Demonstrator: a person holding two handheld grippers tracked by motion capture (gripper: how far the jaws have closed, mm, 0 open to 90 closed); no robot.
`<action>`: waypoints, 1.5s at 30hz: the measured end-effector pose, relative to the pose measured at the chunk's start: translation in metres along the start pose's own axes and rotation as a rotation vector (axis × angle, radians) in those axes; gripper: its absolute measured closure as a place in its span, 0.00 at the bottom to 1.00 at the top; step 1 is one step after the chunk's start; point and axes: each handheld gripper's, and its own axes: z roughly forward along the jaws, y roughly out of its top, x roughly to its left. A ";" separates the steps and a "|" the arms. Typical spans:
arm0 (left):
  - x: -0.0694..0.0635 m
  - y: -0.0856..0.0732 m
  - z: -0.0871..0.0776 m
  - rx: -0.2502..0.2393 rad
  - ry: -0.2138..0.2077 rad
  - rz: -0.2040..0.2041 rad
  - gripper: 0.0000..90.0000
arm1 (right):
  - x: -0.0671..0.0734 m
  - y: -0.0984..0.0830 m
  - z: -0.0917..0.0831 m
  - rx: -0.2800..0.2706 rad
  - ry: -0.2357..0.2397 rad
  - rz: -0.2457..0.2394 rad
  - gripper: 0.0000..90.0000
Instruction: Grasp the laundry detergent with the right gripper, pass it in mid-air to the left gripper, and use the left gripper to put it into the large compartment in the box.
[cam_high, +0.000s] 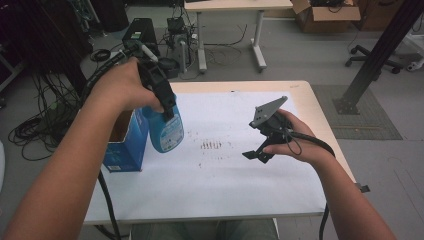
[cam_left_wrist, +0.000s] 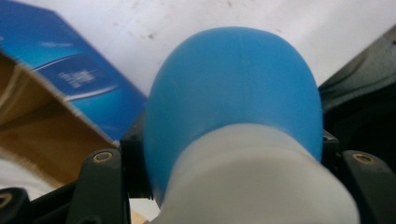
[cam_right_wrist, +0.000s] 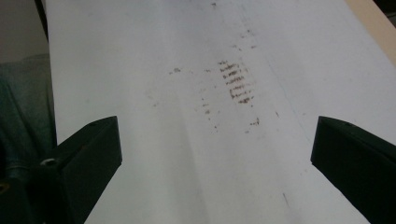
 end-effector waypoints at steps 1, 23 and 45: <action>0.001 0.000 -0.002 -0.006 0.003 -0.019 0.42 | -0.001 -0.001 0.000 0.026 -0.002 0.001 0.02; 0.064 -0.035 -0.060 -0.036 -0.001 -0.325 0.42 | -0.011 0.000 -0.001 0.103 0.008 -0.011 0.03; 0.123 -0.066 -0.072 -0.047 0.018 -0.646 0.42 | -0.018 -0.009 -0.010 0.133 0.009 0.004 0.03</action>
